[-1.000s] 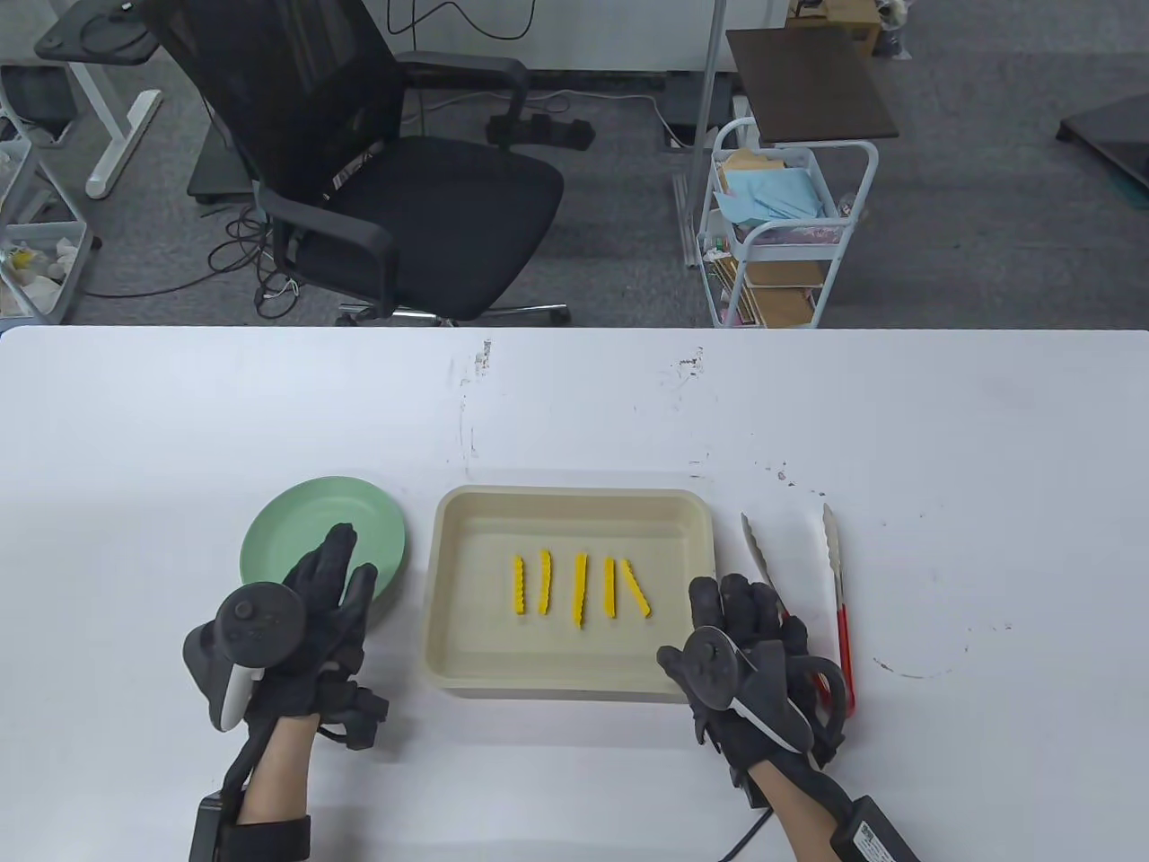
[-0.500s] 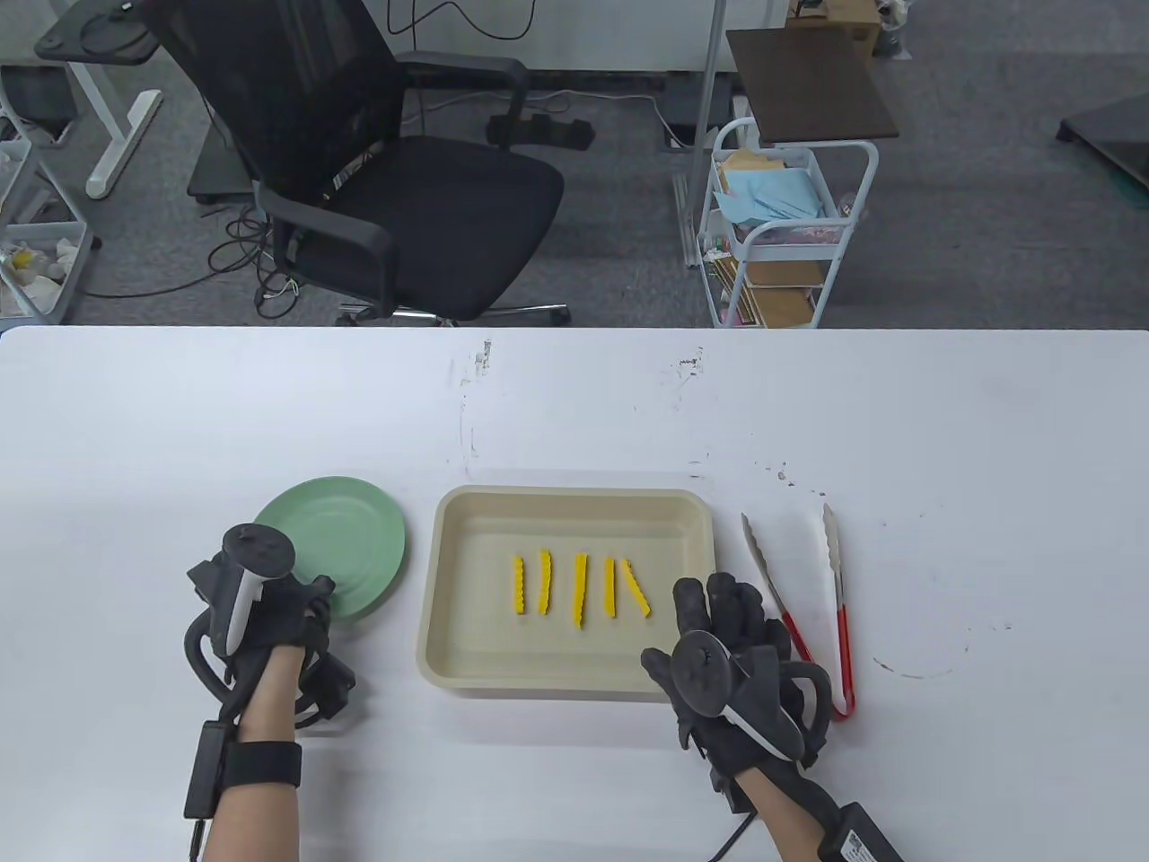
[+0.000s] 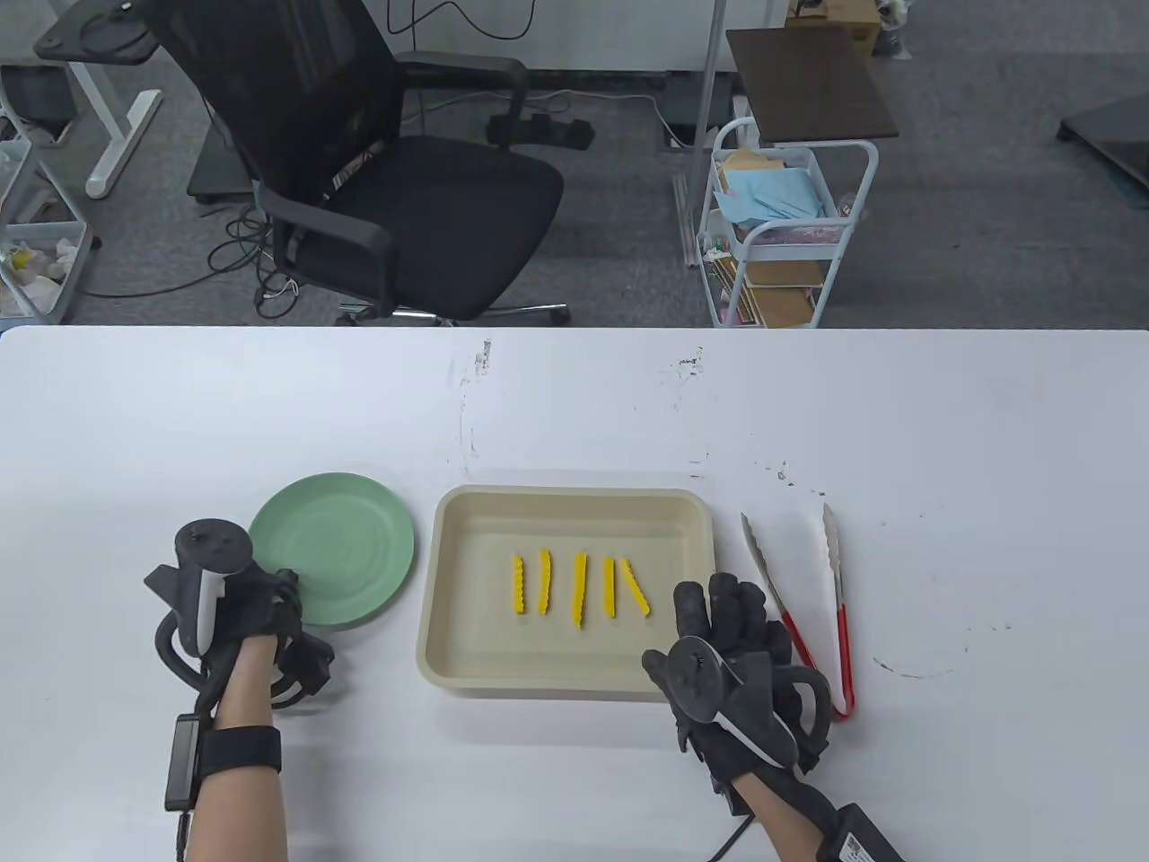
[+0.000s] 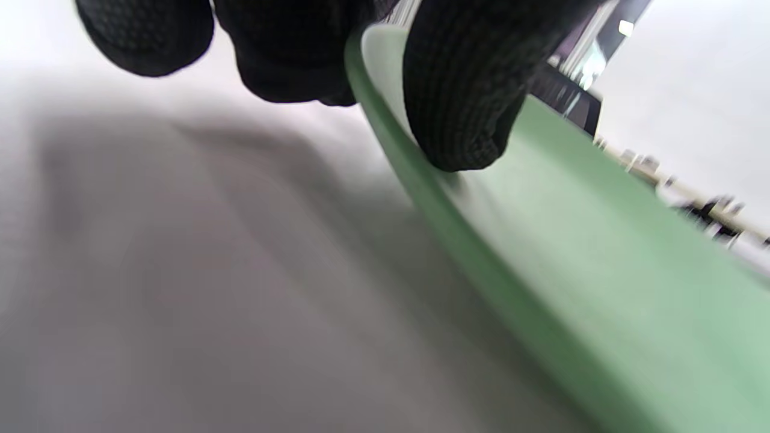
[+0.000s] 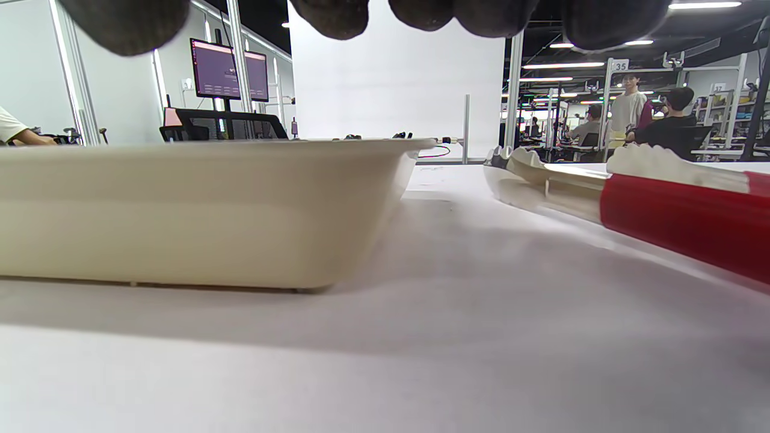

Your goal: Hold plate and receive fries gripped by tongs from baking tray

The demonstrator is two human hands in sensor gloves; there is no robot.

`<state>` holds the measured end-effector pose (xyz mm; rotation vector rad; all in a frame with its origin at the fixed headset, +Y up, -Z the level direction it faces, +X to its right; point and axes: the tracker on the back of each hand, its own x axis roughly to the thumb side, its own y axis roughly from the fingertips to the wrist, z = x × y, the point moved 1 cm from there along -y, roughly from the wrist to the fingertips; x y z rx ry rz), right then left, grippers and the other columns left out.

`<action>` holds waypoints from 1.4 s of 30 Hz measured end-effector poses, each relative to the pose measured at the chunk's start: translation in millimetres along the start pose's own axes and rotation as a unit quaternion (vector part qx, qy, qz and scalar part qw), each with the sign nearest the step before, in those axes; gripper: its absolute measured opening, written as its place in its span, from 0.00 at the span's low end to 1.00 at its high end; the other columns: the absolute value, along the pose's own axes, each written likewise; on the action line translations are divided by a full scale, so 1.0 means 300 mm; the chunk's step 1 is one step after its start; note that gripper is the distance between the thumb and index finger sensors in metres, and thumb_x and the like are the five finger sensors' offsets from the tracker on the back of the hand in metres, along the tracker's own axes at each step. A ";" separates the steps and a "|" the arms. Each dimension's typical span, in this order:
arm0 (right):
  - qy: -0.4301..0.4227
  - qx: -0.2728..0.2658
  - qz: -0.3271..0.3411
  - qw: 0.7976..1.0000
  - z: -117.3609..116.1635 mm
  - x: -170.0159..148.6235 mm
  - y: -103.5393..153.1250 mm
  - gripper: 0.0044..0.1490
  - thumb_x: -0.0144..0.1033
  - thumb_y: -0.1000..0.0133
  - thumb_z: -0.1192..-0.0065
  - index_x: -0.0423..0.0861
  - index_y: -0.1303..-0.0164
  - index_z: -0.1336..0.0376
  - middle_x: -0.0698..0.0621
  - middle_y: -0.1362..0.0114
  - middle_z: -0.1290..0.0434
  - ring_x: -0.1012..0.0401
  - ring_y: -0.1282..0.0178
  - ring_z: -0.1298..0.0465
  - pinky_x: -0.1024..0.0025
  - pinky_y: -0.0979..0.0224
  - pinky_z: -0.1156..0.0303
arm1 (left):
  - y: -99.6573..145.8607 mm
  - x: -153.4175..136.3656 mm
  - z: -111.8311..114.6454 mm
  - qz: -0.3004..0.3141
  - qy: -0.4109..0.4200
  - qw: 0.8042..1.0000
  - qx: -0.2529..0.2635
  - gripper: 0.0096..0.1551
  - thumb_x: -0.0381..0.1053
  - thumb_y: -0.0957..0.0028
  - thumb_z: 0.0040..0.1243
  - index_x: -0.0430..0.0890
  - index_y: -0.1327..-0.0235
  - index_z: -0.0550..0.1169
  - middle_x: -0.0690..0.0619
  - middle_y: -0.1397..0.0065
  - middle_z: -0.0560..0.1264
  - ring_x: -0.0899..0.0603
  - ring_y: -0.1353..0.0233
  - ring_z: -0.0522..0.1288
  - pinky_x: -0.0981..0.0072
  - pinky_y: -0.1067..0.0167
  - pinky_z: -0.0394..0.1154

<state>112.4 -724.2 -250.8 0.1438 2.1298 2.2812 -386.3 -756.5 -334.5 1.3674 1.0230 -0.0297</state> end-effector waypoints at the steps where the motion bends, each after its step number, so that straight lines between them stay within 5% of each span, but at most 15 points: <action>1: 0.000 0.001 0.000 1.000 0.000 0.000 0.000 0.51 0.66 0.51 0.52 0.49 0.22 0.55 0.42 0.20 0.58 0.37 0.19 0.51 0.31 0.29 0.45 | 0.003 -0.007 -0.005 0.002 0.031 1.000 0.003 0.48 0.44 0.42 0.65 0.32 0.21 0.50 0.46 0.33 0.68 0.46 0.48 0.74 0.40 0.44 0.72; 4: -0.001 0.003 -0.001 1.000 -0.001 0.000 0.000 0.51 0.66 0.51 0.52 0.49 0.22 0.54 0.41 0.20 0.59 0.38 0.19 0.51 0.32 0.29 0.44 | 0.007 -0.039 -0.009 -0.002 0.166 0.985 -0.037 0.28 0.44 0.38 0.54 0.36 0.28 0.64 0.47 0.38 0.69 0.45 0.49 0.82 0.47 0.52 0.80; 8: -0.008 0.003 -0.003 1.000 0.001 -0.006 0.000 0.51 0.66 0.51 0.51 0.49 0.22 0.54 0.41 0.20 0.59 0.37 0.19 0.51 0.32 0.29 0.44 | 0.020 -0.057 -0.020 -0.006 0.228 0.973 -0.045 0.28 0.44 0.37 0.48 0.30 0.31 0.62 0.35 0.32 0.72 0.40 0.52 0.86 0.50 0.57 0.82; 15: -0.010 0.013 -0.005 1.000 -0.011 -0.016 -0.006 0.50 0.66 0.50 0.51 0.49 0.23 0.53 0.41 0.20 0.59 0.37 0.19 0.51 0.32 0.29 0.44 | 0.081 -0.038 -0.111 0.067 0.297 0.952 -0.032 0.29 0.46 0.36 0.47 0.31 0.30 0.60 0.43 0.37 0.77 0.44 0.55 0.86 0.51 0.58 0.82; 21: -0.012 0.022 -0.007 1.000 -0.019 -0.021 -0.010 0.50 0.66 0.50 0.51 0.49 0.23 0.53 0.41 0.20 0.58 0.37 0.19 0.51 0.32 0.29 0.44 | 0.182 0.010 -0.081 0.169 0.443 0.871 -0.133 0.35 0.56 0.33 0.45 0.35 0.25 0.56 0.48 0.37 0.74 0.44 0.55 0.82 0.48 0.53 0.76; 25: -0.020 0.028 -0.011 0.999 -0.021 -0.034 -0.015 0.50 0.66 0.50 0.51 0.49 0.23 0.53 0.41 0.20 0.58 0.37 0.19 0.51 0.32 0.29 0.44 | 0.264 0.048 0.030 0.186 0.489 0.820 -0.231 0.39 0.60 0.32 0.42 0.35 0.22 0.51 0.47 0.35 0.71 0.44 0.50 0.79 0.45 0.48 0.73; 27: -0.025 0.029 -0.014 0.999 -0.018 -0.045 -0.018 0.50 0.66 0.50 0.51 0.49 0.23 0.53 0.41 0.20 0.58 0.37 0.19 0.51 0.32 0.29 0.44 | 0.293 0.065 0.082 0.193 0.495 0.810 -0.248 0.40 0.60 0.32 0.41 0.36 0.22 0.49 0.47 0.33 0.68 0.42 0.45 0.77 0.42 0.42 0.71; 33: -0.057 0.026 -0.072 0.995 0.026 -0.165 -0.042 0.46 0.59 0.48 0.47 0.47 0.24 0.50 0.42 0.20 0.57 0.39 0.19 0.50 0.32 0.28 0.45 | 0.345 0.098 0.207 0.207 0.494 0.799 -0.275 0.39 0.59 0.32 0.39 0.36 0.22 0.46 0.46 0.32 0.66 0.41 0.44 0.75 0.40 0.41 0.68; 38: -0.071 0.007 -0.168 0.983 0.028 -0.323 -0.067 0.46 0.55 0.49 0.41 0.44 0.27 0.52 0.41 0.21 0.62 0.40 0.18 0.53 0.36 0.24 0.51 | 0.352 0.107 0.224 0.212 0.471 0.813 -0.269 0.40 0.59 0.32 0.39 0.36 0.22 0.45 0.47 0.32 0.65 0.41 0.43 0.74 0.40 0.40 0.68; 42: -0.061 0.055 -0.229 0.970 -0.008 -0.416 -0.075 0.46 0.56 0.49 0.40 0.46 0.28 0.53 0.41 0.21 0.67 0.40 0.18 0.58 0.39 0.24 0.59 | 0.355 0.106 0.236 0.210 0.467 0.815 -0.271 0.39 0.57 0.32 0.39 0.35 0.22 0.46 0.46 0.32 0.65 0.41 0.43 0.75 0.39 0.41 0.68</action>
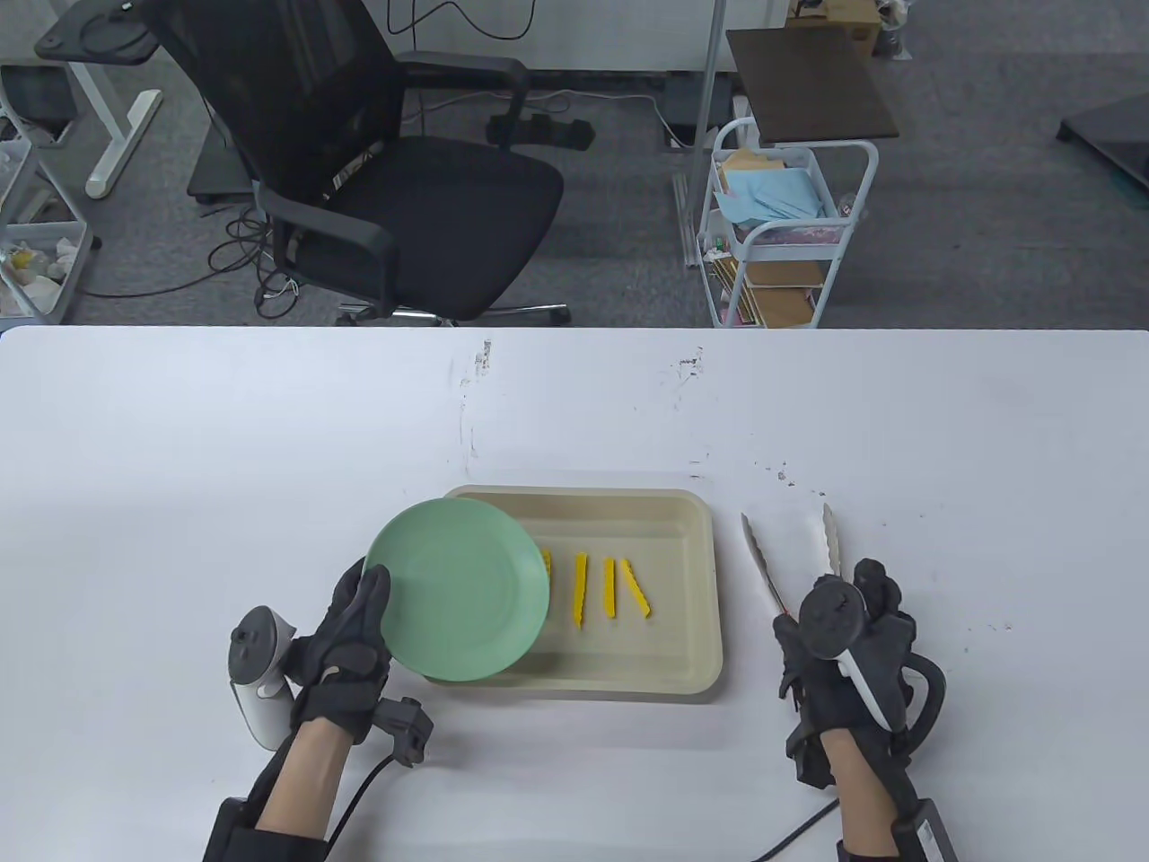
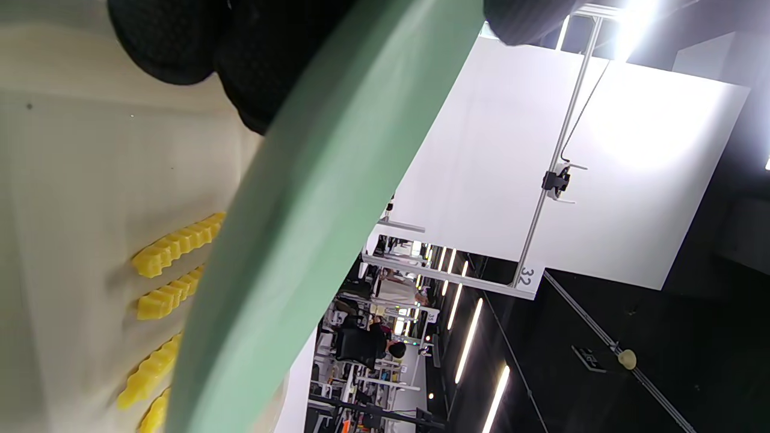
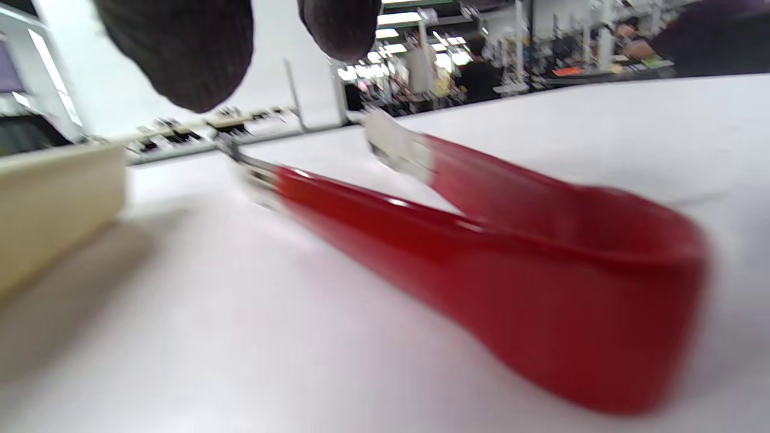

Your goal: Hold plate and receive fries gripped by tongs from baking tray

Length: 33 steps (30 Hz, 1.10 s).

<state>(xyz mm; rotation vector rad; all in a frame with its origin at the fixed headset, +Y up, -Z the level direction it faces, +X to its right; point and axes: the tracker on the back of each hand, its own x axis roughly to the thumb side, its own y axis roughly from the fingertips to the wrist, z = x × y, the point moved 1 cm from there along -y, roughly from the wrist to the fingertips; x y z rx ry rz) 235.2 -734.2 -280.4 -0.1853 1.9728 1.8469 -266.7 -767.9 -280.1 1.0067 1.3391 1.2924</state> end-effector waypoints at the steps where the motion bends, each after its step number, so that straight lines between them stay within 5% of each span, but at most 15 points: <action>1: -0.002 0.015 0.001 1.000 -0.013 -0.016 -0.017 0.45 0.56 0.49 0.40 0.48 0.28 0.52 0.41 0.21 0.67 0.40 0.18 0.59 0.38 0.24 0.59 | -0.001 -0.002 0.003 0.000 -0.004 1.000 -0.003 0.39 0.57 0.32 0.39 0.35 0.22 0.46 0.46 0.32 0.65 0.41 0.43 0.75 0.39 0.41 0.68; 13: 0.036 0.080 -0.003 0.996 -0.083 -0.012 -0.054 0.35 0.61 0.50 0.40 0.52 0.39 0.36 0.35 0.22 0.56 0.34 0.21 0.50 0.37 0.25 0.52 | -0.003 -0.008 0.011 -0.001 -0.012 1.000 -0.007 0.38 0.56 0.32 0.39 0.35 0.22 0.46 0.46 0.32 0.65 0.40 0.43 0.75 0.38 0.40 0.68; 28: 0.058 0.070 -0.026 0.996 -0.097 0.002 -0.066 0.28 0.51 0.48 0.39 0.48 0.44 0.36 0.35 0.24 0.47 0.27 0.24 0.45 0.30 0.28 0.46 | 0.018 0.003 0.028 -0.009 0.032 0.999 -0.027 0.38 0.54 0.32 0.38 0.35 0.22 0.44 0.46 0.31 0.64 0.40 0.41 0.74 0.38 0.39 0.67; 33: -0.007 0.039 -0.023 0.999 -0.057 -0.028 -0.066 0.27 0.52 0.49 0.39 0.48 0.46 0.35 0.37 0.26 0.40 0.27 0.27 0.39 0.31 0.30 0.40 | 0.031 0.006 0.028 -0.007 0.040 0.999 -0.027 0.38 0.54 0.32 0.38 0.35 0.22 0.44 0.46 0.31 0.64 0.40 0.42 0.74 0.38 0.39 0.67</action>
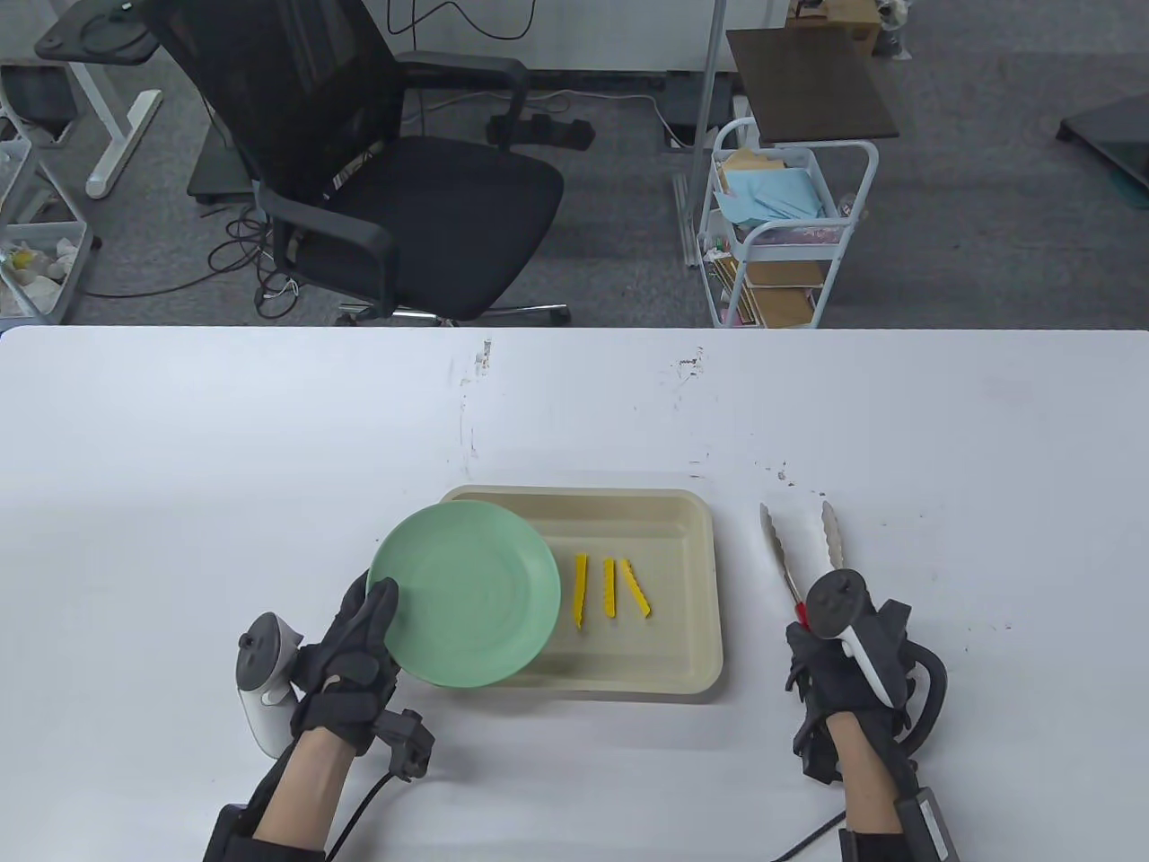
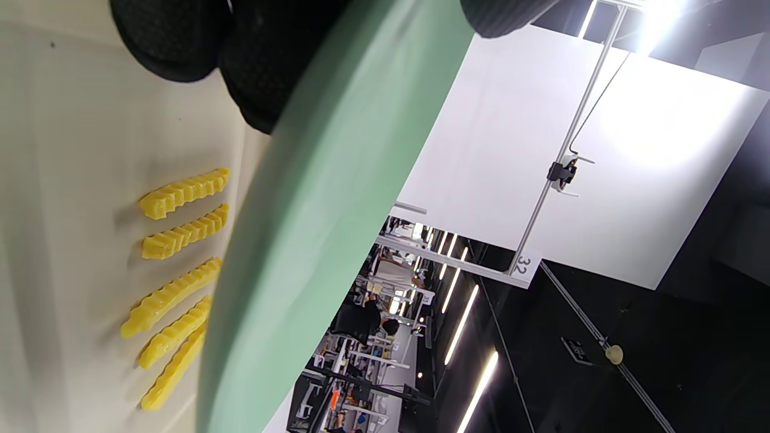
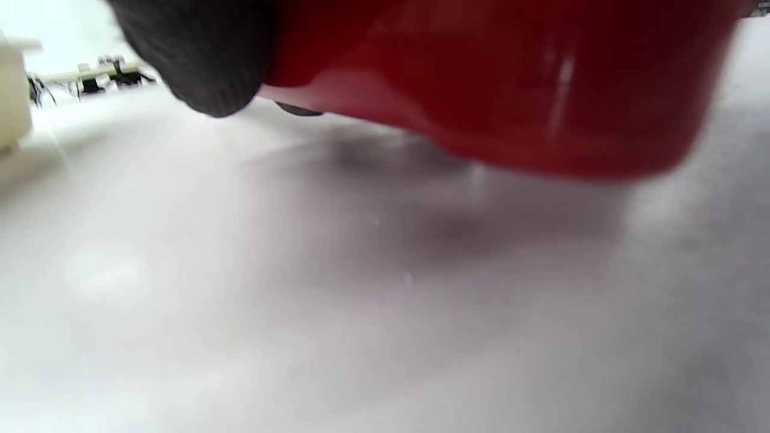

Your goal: Hold plate and receive fries gripped by tongs from baking tray

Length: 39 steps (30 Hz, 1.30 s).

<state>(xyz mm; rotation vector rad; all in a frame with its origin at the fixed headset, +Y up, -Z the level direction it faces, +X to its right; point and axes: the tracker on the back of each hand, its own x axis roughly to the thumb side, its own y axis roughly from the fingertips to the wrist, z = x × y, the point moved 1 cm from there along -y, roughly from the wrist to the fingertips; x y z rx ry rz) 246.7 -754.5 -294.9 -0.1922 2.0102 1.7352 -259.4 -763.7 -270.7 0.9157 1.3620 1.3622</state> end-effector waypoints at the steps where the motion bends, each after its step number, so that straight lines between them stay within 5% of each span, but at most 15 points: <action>1: -0.031 -0.012 0.001 0.999 0.022 -0.014 0.000 0.27 0.51 0.49 0.38 0.49 0.44 0.36 0.38 0.27 0.39 0.29 0.29 0.36 0.32 0.31 0.38 | 0.002 0.002 -0.001 0.002 -0.001 1.000 0.001 0.38 0.54 0.32 0.38 0.35 0.22 0.44 0.46 0.31 0.64 0.40 0.42 0.74 0.38 0.39 0.67; 4: -0.106 -0.064 0.030 0.992 0.097 -0.046 0.018 0.38 0.44 0.50 0.35 0.52 0.29 0.42 0.39 0.29 0.36 0.36 0.38 0.23 0.37 0.39 0.28 | 0.004 0.008 -0.004 0.007 0.001 1.000 0.002 0.38 0.54 0.32 0.39 0.35 0.22 0.44 0.46 0.31 0.64 0.40 0.42 0.74 0.38 0.39 0.67; 9: -0.172 -0.093 0.106 0.975 0.214 -0.032 0.096 0.46 0.43 0.50 0.35 0.56 0.25 0.54 0.43 0.27 0.36 0.42 0.48 0.17 0.40 0.49 0.23 | 0.004 0.009 -0.008 0.010 -0.002 1.000 0.010 0.38 0.54 0.32 0.39 0.34 0.22 0.45 0.45 0.31 0.64 0.40 0.42 0.75 0.38 0.40 0.67; 14: -0.090 -0.097 0.184 0.974 0.234 0.075 0.194 0.50 0.50 0.49 0.38 0.45 0.24 0.56 0.39 0.30 0.34 0.50 0.63 0.17 0.55 0.66 0.21 | 0.011 0.020 -0.015 0.019 -0.011 1.000 0.014 0.38 0.54 0.32 0.39 0.35 0.22 0.45 0.46 0.31 0.64 0.40 0.42 0.75 0.38 0.40 0.67; 18: -0.060 -0.064 0.228 0.970 0.205 0.158 0.230 0.55 0.63 0.53 0.42 0.36 0.28 0.48 0.34 0.41 0.27 0.58 0.73 0.16 0.58 0.74 0.19 | 0.015 0.021 -0.020 0.020 -0.009 1.000 0.018 0.38 0.54 0.32 0.39 0.35 0.22 0.45 0.46 0.31 0.64 0.40 0.42 0.74 0.38 0.40 0.67; 23: 0.017 -0.025 0.248 0.968 0.161 0.249 0.251 0.49 0.64 0.51 0.54 0.45 0.26 0.48 0.35 0.40 0.28 0.54 0.70 0.18 0.55 0.69 0.21 | 0.014 0.021 -0.022 0.019 -0.015 0.999 0.020 0.37 0.54 0.32 0.39 0.35 0.22 0.45 0.46 0.31 0.64 0.40 0.42 0.74 0.38 0.40 0.67; 29: 0.119 -0.028 0.246 0.962 0.127 0.322 0.281 0.46 0.64 0.53 0.39 0.53 0.28 0.43 0.39 0.39 0.26 0.51 0.65 0.17 0.53 0.63 0.21 | 0.012 0.024 -0.029 0.020 -0.026 0.999 0.024 0.37 0.53 0.32 0.40 0.35 0.22 0.45 0.45 0.31 0.64 0.39 0.42 0.75 0.38 0.40 0.67; 39: 0.179 -0.046 0.233 0.955 0.087 0.357 0.288 0.40 0.60 0.54 0.35 0.55 0.33 0.37 0.43 0.40 0.22 0.52 0.69 0.15 0.54 0.66 0.20 | 0.011 0.023 -0.033 0.021 -0.028 0.999 0.028 0.39 0.55 0.32 0.39 0.34 0.22 0.44 0.45 0.31 0.64 0.39 0.42 0.74 0.38 0.40 0.67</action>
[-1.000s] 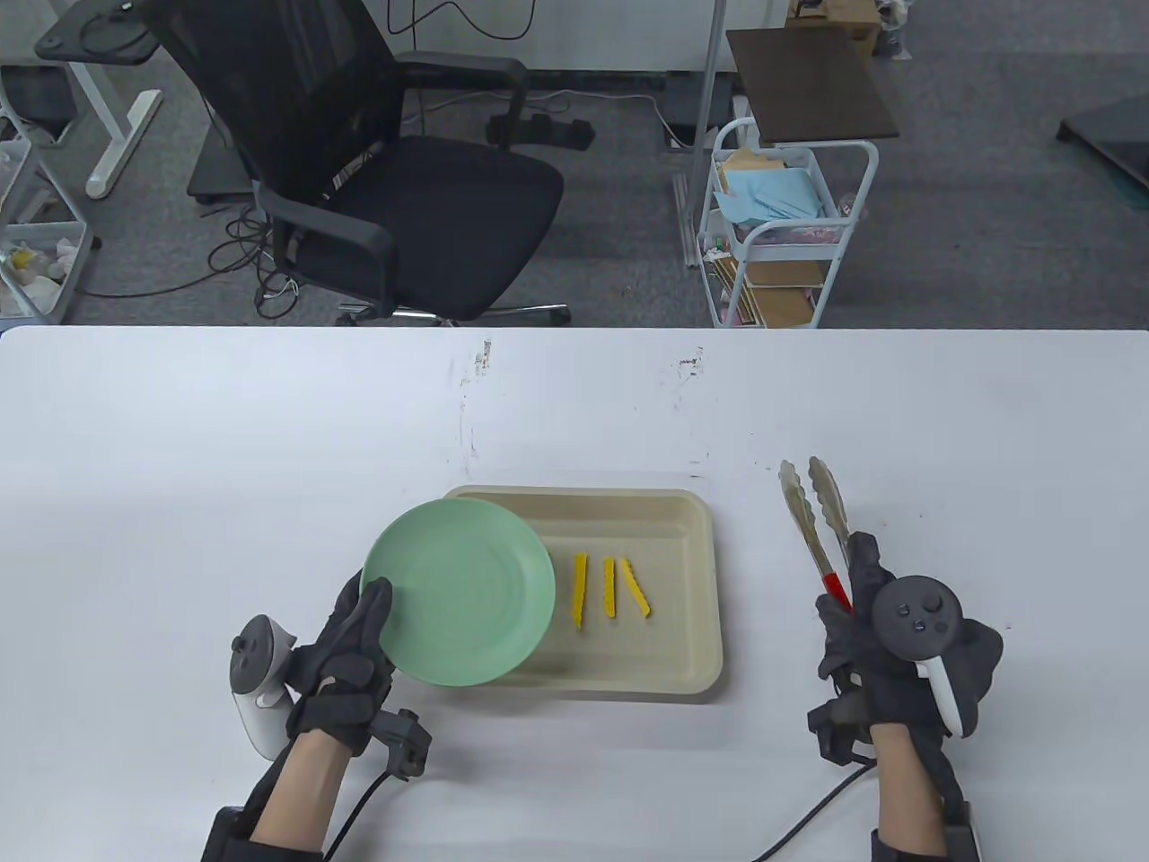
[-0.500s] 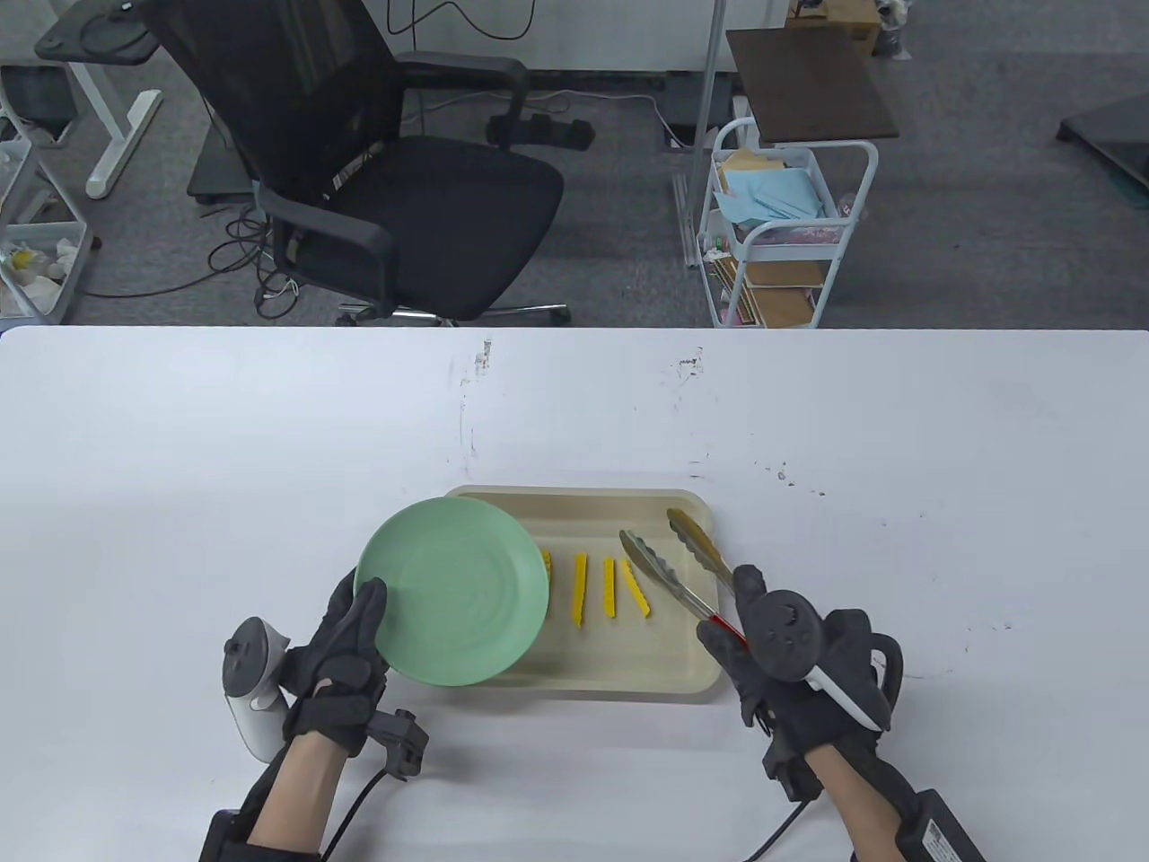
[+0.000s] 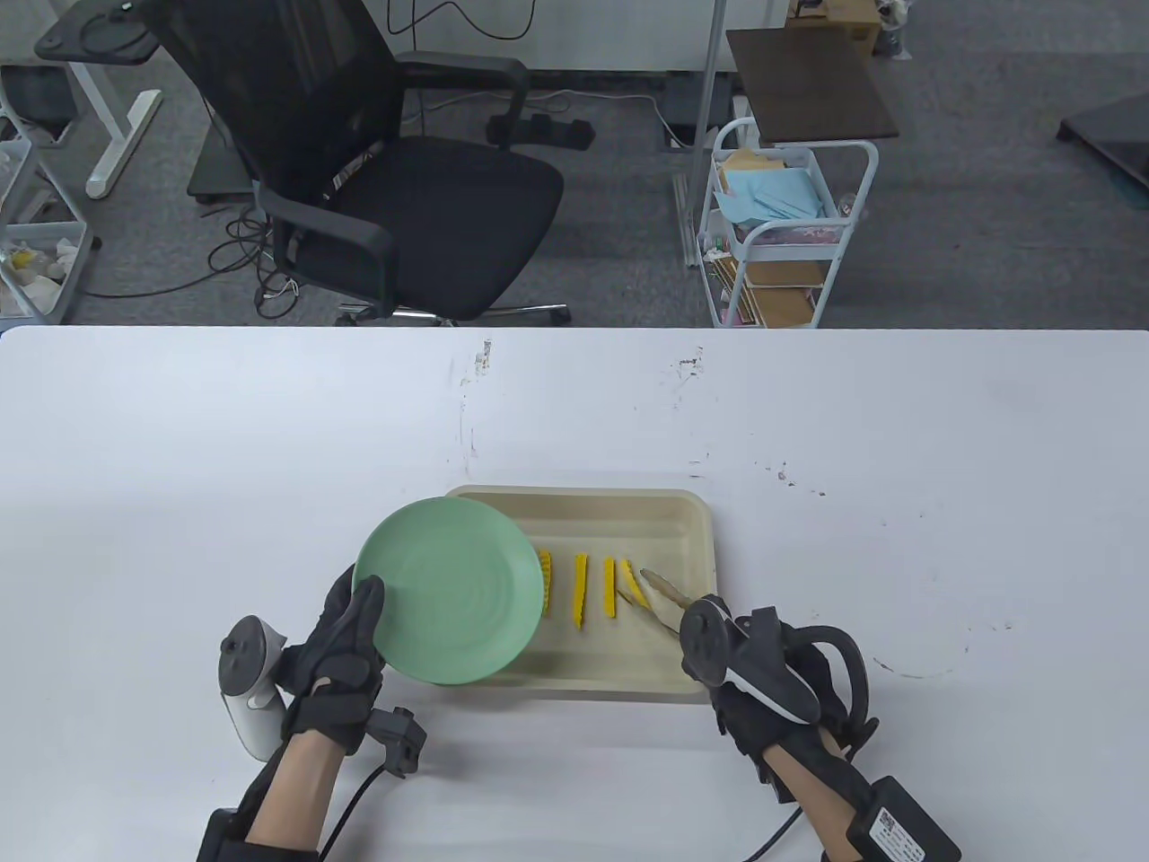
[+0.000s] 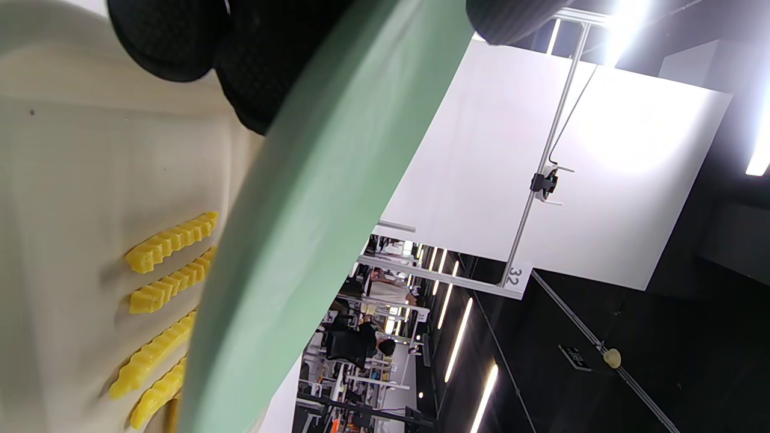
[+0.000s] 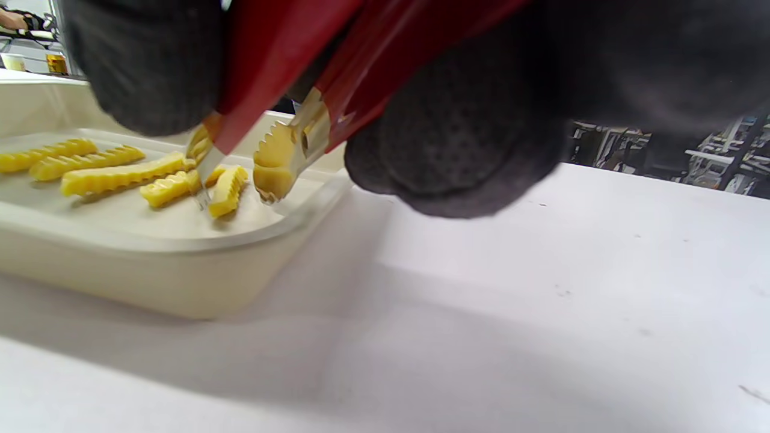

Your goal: Hold plate and receive fries gripped by tongs from baking tray

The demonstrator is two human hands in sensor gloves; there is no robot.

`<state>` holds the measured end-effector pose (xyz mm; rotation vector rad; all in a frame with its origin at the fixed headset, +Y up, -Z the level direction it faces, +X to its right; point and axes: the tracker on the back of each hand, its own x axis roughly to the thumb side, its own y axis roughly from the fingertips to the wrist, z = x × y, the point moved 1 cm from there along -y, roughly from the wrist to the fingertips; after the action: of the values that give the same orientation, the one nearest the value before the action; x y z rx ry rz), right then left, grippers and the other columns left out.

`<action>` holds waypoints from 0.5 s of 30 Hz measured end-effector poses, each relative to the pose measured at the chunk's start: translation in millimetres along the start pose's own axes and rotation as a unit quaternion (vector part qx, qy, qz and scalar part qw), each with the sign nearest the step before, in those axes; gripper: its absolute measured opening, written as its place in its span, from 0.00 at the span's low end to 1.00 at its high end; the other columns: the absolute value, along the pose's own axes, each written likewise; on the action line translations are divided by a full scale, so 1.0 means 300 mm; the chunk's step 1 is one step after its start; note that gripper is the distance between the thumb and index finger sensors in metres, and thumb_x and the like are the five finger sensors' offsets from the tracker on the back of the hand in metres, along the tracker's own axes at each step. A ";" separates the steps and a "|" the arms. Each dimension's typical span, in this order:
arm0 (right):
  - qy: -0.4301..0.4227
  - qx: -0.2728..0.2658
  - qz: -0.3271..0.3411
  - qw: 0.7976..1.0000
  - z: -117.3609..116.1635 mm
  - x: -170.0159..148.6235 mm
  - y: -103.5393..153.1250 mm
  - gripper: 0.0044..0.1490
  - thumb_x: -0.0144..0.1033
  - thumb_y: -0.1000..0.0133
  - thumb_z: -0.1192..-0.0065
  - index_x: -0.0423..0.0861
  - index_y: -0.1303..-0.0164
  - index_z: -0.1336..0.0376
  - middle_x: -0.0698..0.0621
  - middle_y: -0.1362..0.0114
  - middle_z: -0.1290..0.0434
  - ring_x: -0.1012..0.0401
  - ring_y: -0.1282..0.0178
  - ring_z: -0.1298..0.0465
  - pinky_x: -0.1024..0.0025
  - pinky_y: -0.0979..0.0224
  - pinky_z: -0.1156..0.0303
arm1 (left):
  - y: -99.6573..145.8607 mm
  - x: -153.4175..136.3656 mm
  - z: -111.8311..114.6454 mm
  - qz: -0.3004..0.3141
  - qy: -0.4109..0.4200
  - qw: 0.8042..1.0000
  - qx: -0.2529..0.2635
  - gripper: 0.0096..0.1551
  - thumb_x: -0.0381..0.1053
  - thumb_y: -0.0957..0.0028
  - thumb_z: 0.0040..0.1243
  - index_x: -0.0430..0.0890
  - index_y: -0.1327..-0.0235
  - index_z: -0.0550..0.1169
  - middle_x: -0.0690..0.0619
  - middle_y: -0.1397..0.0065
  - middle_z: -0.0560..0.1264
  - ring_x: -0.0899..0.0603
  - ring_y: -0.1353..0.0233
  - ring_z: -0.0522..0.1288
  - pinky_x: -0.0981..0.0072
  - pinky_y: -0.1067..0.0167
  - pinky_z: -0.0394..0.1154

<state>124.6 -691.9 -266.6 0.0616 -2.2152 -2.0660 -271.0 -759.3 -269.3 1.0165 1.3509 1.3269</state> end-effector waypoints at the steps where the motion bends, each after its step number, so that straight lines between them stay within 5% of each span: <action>1: -0.002 -0.010 -0.007 1.000 0.002 -0.003 -0.001 0.38 0.58 0.55 0.33 0.55 0.34 0.36 0.44 0.42 0.21 0.51 0.69 0.16 0.54 0.70 0.19 | 0.000 -0.001 0.000 -0.001 0.003 1.000 0.000 0.39 0.55 0.32 0.39 0.34 0.22 0.44 0.45 0.31 0.64 0.40 0.42 0.74 0.38 0.40 0.67; 9: -0.025 -0.044 -0.017 0.999 0.025 -0.042 0.005 0.35 0.55 0.55 0.31 0.55 0.38 0.33 0.45 0.44 0.19 0.52 0.74 0.15 0.54 0.73 0.19 | 0.001 -0.006 0.001 -0.007 0.006 1.000 -0.001 0.40 0.55 0.32 0.37 0.33 0.22 0.42 0.44 0.31 0.64 0.40 0.43 0.75 0.39 0.41 0.68; 15: -0.082 -0.120 0.000 0.989 0.180 -0.041 0.055 0.34 0.55 0.55 0.31 0.54 0.39 0.32 0.44 0.46 0.18 0.51 0.77 0.15 0.55 0.75 0.19 | 0.006 0.000 0.011 -0.006 0.015 1.000 -0.008 0.40 0.55 0.32 0.35 0.32 0.22 0.42 0.44 0.32 0.65 0.41 0.47 0.76 0.42 0.45 0.70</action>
<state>131.8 -636.0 -254.5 -0.1352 -2.0304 -2.3991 -267.9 -758.5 -267.2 0.9799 1.3637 1.3473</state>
